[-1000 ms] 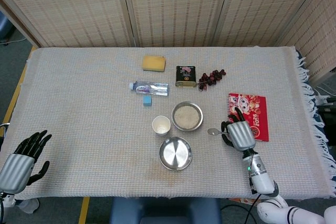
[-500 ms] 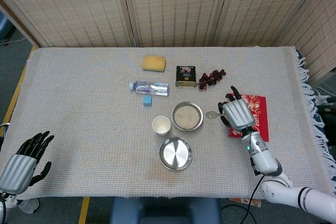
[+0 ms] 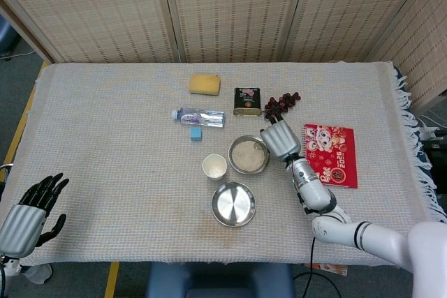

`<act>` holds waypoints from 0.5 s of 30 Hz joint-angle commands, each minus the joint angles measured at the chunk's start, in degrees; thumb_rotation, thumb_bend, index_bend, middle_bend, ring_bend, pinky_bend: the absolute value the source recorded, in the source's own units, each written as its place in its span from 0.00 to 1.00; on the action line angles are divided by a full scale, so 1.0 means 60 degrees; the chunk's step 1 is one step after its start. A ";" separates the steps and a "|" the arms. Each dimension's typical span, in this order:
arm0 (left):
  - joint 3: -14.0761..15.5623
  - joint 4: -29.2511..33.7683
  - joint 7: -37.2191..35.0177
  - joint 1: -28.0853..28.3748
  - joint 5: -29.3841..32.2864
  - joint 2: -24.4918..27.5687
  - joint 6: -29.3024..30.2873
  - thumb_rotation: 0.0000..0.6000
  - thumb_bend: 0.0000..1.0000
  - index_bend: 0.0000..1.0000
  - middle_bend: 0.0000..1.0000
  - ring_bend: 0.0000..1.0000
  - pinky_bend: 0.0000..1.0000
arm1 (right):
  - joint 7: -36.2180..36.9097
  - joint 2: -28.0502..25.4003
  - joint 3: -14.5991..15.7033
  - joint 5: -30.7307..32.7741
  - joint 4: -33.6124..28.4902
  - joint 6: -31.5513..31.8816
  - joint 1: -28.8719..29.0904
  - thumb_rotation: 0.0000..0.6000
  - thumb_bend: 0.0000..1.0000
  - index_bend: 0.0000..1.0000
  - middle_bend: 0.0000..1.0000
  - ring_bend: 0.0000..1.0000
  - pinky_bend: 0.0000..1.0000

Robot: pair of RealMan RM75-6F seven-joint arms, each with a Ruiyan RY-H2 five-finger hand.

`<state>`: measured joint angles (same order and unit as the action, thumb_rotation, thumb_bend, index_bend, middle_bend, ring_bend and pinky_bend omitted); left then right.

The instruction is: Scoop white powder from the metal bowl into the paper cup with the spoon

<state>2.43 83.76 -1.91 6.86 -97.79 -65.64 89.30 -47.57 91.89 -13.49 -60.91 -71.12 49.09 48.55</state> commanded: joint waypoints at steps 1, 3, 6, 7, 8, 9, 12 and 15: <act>0.0019 -0.0004 -0.0037 0.0020 -0.0002 0.0000 -0.0050 1.00 0.44 0.00 0.00 0.05 0.17 | 0.0059 0.0278 0.0088 0.0101 0.0271 -0.0113 0.0177 1.00 0.33 0.98 0.61 0.24 0.03; 0.0012 -0.0024 -0.0052 0.0031 0.0029 0.0000 -0.0085 1.00 0.44 0.00 0.00 0.05 0.17 | 0.0043 0.0401 0.0151 0.0131 0.0416 -0.0124 0.0269 1.00 0.33 0.98 0.61 0.24 0.03; 0.0001 -0.0021 -0.0074 0.0045 0.0043 0.0011 -0.0100 1.00 0.44 0.00 0.00 0.05 0.17 | 0.0012 0.0504 0.0233 0.0241 0.0542 -0.0169 0.0360 1.00 0.33 0.98 0.61 0.24 0.03; -0.0004 -0.0029 -0.0076 0.0045 0.0051 0.0011 -0.0098 1.00 0.44 0.00 0.00 0.05 0.17 | -0.0011 0.0528 0.0268 0.0297 0.0577 -0.0202 0.0395 1.00 0.33 0.98 0.61 0.24 0.03; -0.0002 -0.0033 -0.0090 0.0042 0.0052 0.0013 -0.0096 1.00 0.44 0.00 0.00 0.05 0.17 | -0.0011 0.0540 0.0296 0.0320 0.0589 -0.0225 0.0419 1.00 0.33 0.98 0.61 0.24 0.03; -0.0001 -0.0035 -0.0102 0.0043 0.0054 0.0012 -0.0098 1.00 0.44 0.00 0.00 0.05 0.17 | 0.0019 0.0555 0.0321 0.0319 0.0599 -0.0233 0.0438 1.00 0.33 0.98 0.61 0.24 0.03; -0.0001 -0.0020 -0.0116 0.0046 0.0065 0.0008 -0.0109 1.00 0.44 0.00 0.00 0.05 0.17 | 0.0274 0.0602 0.0394 0.0274 0.0612 -0.0266 0.0458 1.00 0.33 0.98 0.61 0.24 0.03; 0.0006 -0.0007 -0.0095 0.0053 0.0099 0.0003 -0.0164 1.00 0.44 0.00 0.00 0.05 0.17 | 0.0652 0.0618 0.0410 0.0358 0.0601 -0.0393 0.0442 1.00 0.34 0.98 0.61 0.25 0.03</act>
<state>2.47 83.71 -2.48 7.17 -97.22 -65.61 88.33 -44.59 95.48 -11.15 -58.99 -67.50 47.14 51.23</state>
